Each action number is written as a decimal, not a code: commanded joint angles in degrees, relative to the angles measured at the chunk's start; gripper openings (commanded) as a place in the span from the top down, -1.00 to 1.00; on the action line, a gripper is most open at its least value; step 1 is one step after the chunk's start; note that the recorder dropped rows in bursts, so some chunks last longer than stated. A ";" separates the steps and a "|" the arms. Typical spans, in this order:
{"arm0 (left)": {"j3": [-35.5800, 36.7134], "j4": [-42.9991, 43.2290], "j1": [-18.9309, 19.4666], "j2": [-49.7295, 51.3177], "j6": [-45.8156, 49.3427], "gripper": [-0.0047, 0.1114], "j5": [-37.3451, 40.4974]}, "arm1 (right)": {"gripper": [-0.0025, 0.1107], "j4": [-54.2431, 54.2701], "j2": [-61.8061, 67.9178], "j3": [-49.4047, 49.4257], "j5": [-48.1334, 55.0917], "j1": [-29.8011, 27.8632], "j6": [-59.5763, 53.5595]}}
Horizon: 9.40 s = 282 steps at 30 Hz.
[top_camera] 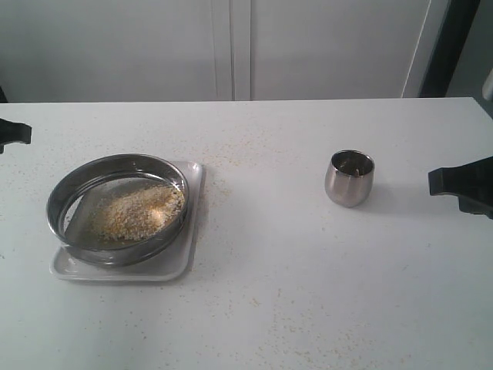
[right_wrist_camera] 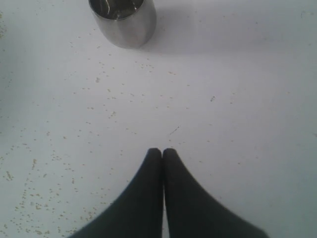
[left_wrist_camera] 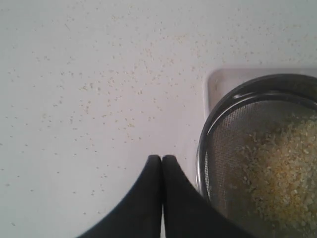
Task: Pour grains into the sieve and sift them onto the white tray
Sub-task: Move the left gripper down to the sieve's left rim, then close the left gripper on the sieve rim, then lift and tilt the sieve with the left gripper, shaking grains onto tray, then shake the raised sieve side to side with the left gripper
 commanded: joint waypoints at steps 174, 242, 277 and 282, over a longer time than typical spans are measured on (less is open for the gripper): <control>-37.37 -12.35 -0.02 33.65 1.01 0.92 43.19 | 0.96 -0.45 -0.35 0.27 -0.48 -0.22 0.92; -10.26 -4.18 -3.40 8.42 -0.72 0.92 18.26 | 0.96 -0.45 -0.38 0.27 -1.77 -0.22 0.92; -36.03 -7.22 -2.74 30.31 -2.82 0.92 34.18 | 0.96 -0.33 -0.26 0.27 -1.85 -0.22 0.92; -32.06 -10.35 -2.74 25.19 1.16 0.92 43.85 | 0.96 -0.33 -0.26 0.27 -1.85 -0.22 0.92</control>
